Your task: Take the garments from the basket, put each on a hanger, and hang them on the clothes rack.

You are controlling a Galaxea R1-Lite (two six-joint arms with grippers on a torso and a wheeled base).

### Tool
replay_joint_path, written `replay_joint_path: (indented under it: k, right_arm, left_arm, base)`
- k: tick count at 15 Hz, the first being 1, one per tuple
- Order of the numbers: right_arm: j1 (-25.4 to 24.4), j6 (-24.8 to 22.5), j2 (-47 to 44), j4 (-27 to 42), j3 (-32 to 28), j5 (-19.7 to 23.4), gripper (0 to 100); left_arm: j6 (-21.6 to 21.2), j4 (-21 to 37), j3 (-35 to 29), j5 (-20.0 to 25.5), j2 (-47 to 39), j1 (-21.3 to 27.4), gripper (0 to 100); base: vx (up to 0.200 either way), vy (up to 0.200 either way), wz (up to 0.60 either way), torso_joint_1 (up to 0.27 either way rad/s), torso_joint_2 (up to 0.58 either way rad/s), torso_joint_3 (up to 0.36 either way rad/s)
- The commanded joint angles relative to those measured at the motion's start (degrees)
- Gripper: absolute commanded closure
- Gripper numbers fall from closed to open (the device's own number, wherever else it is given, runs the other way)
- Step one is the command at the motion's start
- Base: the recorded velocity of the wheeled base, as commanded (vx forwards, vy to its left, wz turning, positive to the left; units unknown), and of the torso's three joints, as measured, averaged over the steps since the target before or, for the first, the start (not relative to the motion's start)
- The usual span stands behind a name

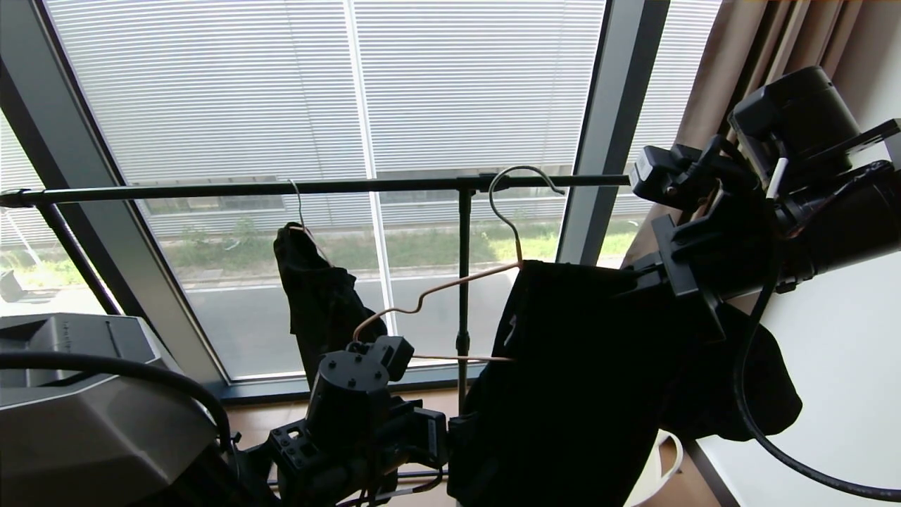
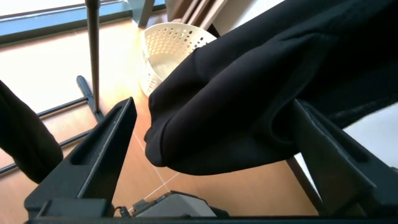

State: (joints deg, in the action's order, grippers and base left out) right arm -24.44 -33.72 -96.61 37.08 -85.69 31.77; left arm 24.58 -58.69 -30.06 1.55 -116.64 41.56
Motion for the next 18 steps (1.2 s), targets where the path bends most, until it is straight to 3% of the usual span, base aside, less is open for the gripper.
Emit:
replay_joint_path:
  k: [1,3,4,11,18]
  right_arm:
    - [0.0,0.0,0.3,0.0,0.0,0.0,100]
    - [0.0,0.0,0.7,0.1,0.2,0.0,100]
    - [0.1,0.0,0.9,0.0,0.5,0.2,100]
    - [2.0,0.0,1.9,0.1,2.1,0.9,100]
    - [4.5,-0.1,3.9,0.1,4.5,1.0,100]
  left_arm:
    - [-0.1,0.0,-0.1,-0.7,-1.2,-0.1,0]
    - [-0.1,0.0,-0.1,-1.4,-1.9,0.0,0]
    - [-0.1,0.0,-0.1,-1.5,-2.3,0.0,100]
    - [-0.1,-1.4,3.3,-2.4,3.1,-0.2,100]
    - [-0.2,-1.7,7.7,-2.3,8.0,-5.4,100]
  base:
    - [0.0,0.0,0.0,0.0,0.0,0.0]
    - [0.0,0.0,0.0,0.0,0.0,0.0]
    - [0.0,0.0,0.0,0.0,0.0,0.0]
    - [0.0,0.0,0.0,0.0,0.0,0.0]
    - [0.0,0.0,0.0,0.0,0.0,0.0]
